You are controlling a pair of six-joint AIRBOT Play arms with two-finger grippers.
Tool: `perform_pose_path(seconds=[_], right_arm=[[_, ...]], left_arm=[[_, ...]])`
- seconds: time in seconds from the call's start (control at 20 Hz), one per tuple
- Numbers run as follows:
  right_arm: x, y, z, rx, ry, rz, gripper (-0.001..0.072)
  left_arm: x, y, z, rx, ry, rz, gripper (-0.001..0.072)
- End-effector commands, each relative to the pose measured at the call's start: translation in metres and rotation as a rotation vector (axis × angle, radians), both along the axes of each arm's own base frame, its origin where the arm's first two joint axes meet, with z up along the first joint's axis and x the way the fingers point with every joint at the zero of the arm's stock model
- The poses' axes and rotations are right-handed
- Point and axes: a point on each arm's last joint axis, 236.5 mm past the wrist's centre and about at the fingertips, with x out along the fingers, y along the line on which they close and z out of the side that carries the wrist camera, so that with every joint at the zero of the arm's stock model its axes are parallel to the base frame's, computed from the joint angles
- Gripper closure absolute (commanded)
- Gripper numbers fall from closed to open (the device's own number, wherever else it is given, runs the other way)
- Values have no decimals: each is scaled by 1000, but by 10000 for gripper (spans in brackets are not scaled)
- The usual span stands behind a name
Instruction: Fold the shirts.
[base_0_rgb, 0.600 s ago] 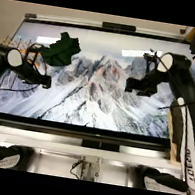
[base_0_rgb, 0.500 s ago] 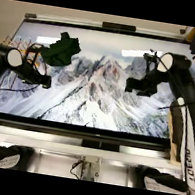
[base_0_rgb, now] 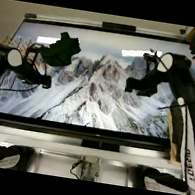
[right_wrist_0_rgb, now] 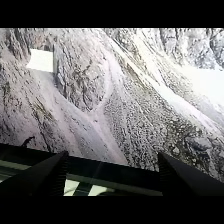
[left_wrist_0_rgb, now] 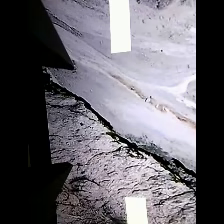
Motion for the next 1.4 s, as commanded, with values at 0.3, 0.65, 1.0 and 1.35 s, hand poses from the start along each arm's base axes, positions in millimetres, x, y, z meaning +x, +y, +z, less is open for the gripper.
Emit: perform_pose_path(seconds=[0.3,0.65,1.0,1.35], right_arm=[[20,5,4,27,-80,-29,57],[56,11,15,58,-238,-47,57],[71,22,22,113,-297,-67,56],[58,31,20,150,-237,-59,57]], left_arm=[[0,-2,0,-10,3,1,0],[52,-42,6,-204,-171,69,0],[196,10,11,-116,-369,152,10],[253,38,-96,-83,-196,210,10]])
